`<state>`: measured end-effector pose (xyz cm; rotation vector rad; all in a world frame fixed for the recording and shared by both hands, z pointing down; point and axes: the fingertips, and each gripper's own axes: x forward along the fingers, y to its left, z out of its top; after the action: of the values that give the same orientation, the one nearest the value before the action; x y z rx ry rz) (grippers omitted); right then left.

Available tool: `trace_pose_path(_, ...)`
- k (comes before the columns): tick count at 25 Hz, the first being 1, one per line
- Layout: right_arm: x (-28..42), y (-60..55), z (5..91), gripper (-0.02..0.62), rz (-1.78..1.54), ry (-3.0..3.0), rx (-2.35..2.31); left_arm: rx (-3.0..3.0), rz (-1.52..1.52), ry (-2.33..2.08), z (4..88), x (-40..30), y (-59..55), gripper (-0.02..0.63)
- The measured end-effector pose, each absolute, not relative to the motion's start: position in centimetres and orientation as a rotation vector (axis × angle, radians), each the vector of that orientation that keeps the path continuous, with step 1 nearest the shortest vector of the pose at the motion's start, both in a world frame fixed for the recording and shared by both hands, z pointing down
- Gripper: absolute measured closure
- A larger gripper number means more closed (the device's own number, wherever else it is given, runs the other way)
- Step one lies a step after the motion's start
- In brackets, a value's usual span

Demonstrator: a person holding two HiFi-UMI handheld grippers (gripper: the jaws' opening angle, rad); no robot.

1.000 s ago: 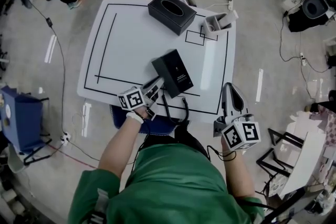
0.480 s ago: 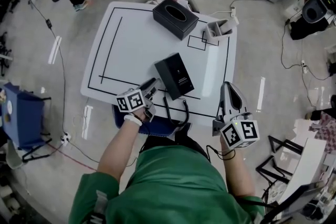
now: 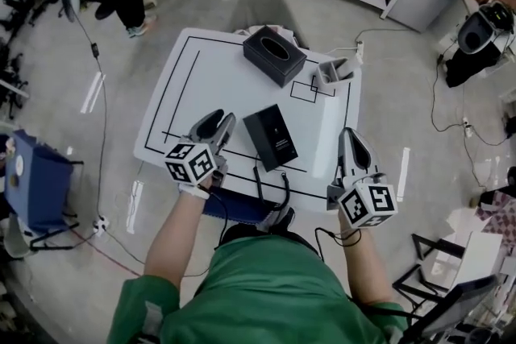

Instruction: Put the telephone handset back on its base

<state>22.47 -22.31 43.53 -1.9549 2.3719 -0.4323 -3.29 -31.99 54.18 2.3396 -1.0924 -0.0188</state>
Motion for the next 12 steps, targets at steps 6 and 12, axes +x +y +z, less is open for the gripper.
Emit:
trace_pose_path(6, 21.8, -23.6, 40.6, 0.574, -0.342, 2.389, -1.879, 2.581, -0.015, -1.198, 45.5, -2.0, -31.9, 0.453)
trace_pose_path(12, 20.4, -24.1, 37.5, 0.574, -0.257, 2.418, -1.801, 2.702, -0.04, -1.271, 39.7, -1.3, -30.6, 0.453)
